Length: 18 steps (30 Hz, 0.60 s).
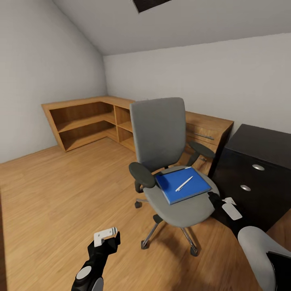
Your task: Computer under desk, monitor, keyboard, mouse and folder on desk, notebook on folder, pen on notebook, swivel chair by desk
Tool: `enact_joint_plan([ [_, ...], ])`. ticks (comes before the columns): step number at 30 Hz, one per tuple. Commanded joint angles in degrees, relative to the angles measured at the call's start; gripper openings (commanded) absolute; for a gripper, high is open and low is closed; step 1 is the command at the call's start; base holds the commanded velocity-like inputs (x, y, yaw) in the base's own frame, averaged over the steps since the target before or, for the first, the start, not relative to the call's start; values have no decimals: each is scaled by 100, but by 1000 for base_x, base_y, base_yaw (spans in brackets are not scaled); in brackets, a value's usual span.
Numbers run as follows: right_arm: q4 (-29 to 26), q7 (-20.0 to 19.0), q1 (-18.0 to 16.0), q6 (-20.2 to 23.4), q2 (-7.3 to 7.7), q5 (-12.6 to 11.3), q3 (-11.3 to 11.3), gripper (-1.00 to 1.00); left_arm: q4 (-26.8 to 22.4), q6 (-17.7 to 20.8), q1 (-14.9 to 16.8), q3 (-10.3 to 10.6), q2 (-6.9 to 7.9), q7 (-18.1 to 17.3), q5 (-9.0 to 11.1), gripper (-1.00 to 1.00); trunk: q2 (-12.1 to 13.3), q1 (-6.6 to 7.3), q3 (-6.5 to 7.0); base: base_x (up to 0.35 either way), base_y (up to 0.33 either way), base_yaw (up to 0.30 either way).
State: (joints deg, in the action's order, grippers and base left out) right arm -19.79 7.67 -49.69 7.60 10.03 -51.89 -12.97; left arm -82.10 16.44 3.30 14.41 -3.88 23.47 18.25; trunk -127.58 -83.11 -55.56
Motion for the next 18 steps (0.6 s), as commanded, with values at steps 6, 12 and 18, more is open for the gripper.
enact_joint_plan([
  [6, 46, 42, 4, 31, -1, -41, 3, 100, -8, 17, 4, 9, 2, 43, 51, 100, -2, 0, -6, 0, 0, 171],
  [12, 46, 42, 6, 31, -1, -38, 4, 100, -8, 17, 4, 9, 2, 43, 55, 100, -2, 0, -6, 0, 0, 263],
  [18, 46, 42, 4, 31, -1, -37, 5, 100, 59, 25, 4, 101, 2, 38, 50, 100, -2, 0, -6, 0, 0, 266],
])
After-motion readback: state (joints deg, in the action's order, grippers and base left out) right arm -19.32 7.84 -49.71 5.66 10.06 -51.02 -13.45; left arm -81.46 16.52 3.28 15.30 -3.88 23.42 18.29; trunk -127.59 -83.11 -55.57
